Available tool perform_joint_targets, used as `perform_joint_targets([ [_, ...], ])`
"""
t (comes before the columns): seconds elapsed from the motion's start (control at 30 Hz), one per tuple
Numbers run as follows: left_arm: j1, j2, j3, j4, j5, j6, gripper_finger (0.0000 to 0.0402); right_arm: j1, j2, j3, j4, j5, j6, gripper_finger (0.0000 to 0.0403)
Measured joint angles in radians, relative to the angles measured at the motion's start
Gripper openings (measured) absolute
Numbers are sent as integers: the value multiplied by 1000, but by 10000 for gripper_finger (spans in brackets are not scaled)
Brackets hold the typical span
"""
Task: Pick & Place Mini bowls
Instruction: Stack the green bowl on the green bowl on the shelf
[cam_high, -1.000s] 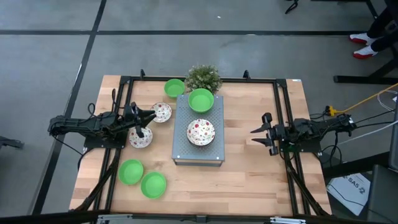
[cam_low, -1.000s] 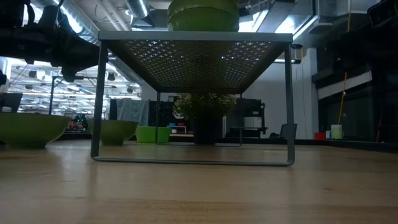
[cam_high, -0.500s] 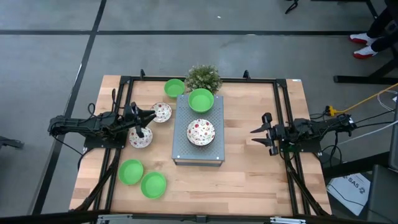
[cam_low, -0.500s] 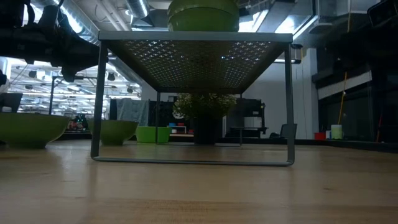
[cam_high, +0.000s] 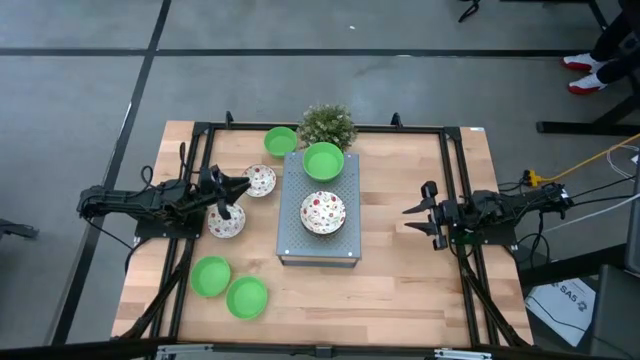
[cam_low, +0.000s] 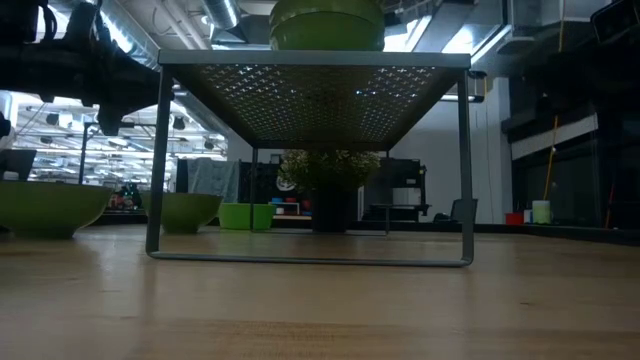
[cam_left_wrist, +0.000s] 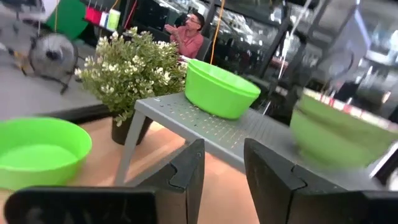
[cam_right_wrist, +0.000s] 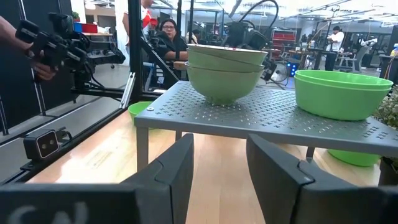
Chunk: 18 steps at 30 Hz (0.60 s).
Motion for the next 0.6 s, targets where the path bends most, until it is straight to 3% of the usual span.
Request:
perform_joint_targets([
  [0.2, 0, 0, 0, -4, 2, -214, 107, 0, 0, 0, 0, 0, 0, 147],
  [0.6, 0, 11, 0, 11, -36, -83, 107, 0, 0, 0, 0, 0, 0, 147],
])
